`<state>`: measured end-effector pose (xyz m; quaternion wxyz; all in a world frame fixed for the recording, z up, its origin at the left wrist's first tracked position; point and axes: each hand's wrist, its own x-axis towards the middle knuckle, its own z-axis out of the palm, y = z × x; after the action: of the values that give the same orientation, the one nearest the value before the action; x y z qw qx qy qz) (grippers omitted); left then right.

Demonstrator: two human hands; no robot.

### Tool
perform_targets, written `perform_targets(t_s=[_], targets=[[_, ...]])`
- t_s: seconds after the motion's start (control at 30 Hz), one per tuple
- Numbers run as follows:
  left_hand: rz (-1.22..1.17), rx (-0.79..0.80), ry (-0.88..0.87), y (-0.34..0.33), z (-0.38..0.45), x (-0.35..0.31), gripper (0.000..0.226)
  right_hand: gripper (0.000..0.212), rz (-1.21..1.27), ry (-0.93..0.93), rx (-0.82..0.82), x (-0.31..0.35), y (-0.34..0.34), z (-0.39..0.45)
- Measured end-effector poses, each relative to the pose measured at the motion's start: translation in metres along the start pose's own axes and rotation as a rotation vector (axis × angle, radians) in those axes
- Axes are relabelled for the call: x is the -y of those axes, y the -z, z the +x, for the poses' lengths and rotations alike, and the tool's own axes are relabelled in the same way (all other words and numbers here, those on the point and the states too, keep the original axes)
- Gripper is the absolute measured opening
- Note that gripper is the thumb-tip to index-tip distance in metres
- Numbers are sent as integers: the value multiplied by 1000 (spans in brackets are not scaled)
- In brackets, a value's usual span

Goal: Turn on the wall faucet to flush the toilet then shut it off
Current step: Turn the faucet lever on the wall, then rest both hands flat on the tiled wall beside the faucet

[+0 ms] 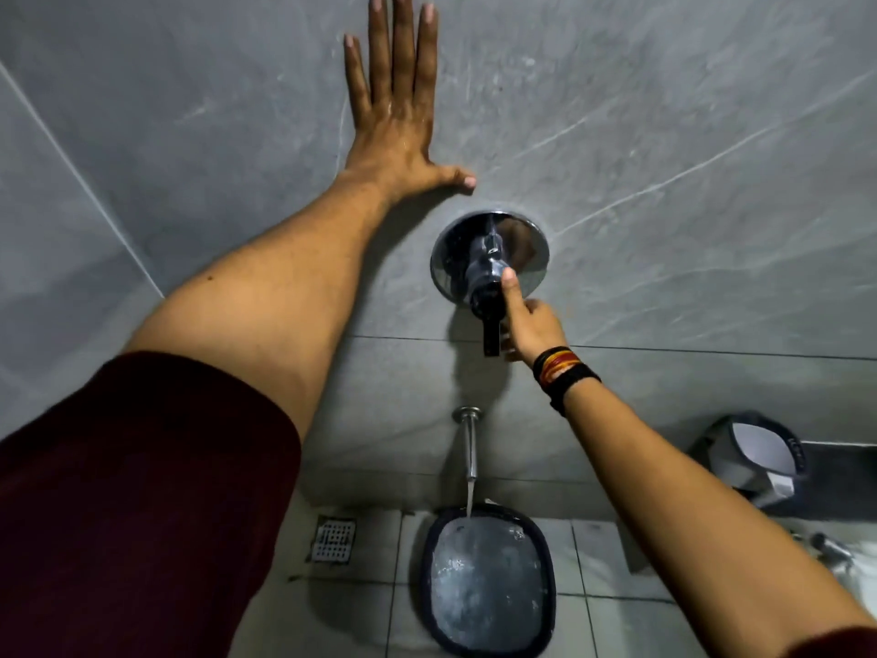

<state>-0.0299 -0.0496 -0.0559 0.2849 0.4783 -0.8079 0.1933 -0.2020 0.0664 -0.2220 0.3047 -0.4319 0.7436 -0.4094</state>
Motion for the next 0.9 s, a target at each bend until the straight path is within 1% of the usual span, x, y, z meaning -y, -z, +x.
perform_targets(t_s=[0.07,0.13,0.2,0.23,0.3,0.4,0.47,0.57,0.9], targets=[[7,11,9,-1,0,-1,164,78,-105,139,-240,4,8,3],[11,9,12,-2,1,-1,164,62,-209,396,-430,17,19,8],[10,6,9,-1,1,-1,164,47,-320,672,-559,41,32,17],[6,7,9,-1,0,-1,163,47,-404,772,-614,55,38,23],[-1,12,9,-1,0,-1,163,59,-584,864,-712,86,51,34],[2,13,8,0,0,-1,163,67,-724,897,-812,126,69,45],[8,7,8,0,0,-1,163,71,-790,883,-797,136,75,55],[2,-1,6,1,-1,-2,162,76,-874,873,-760,134,75,65],[8,-23,6,0,-1,-2,163,75,-876,843,-753,131,71,70]])
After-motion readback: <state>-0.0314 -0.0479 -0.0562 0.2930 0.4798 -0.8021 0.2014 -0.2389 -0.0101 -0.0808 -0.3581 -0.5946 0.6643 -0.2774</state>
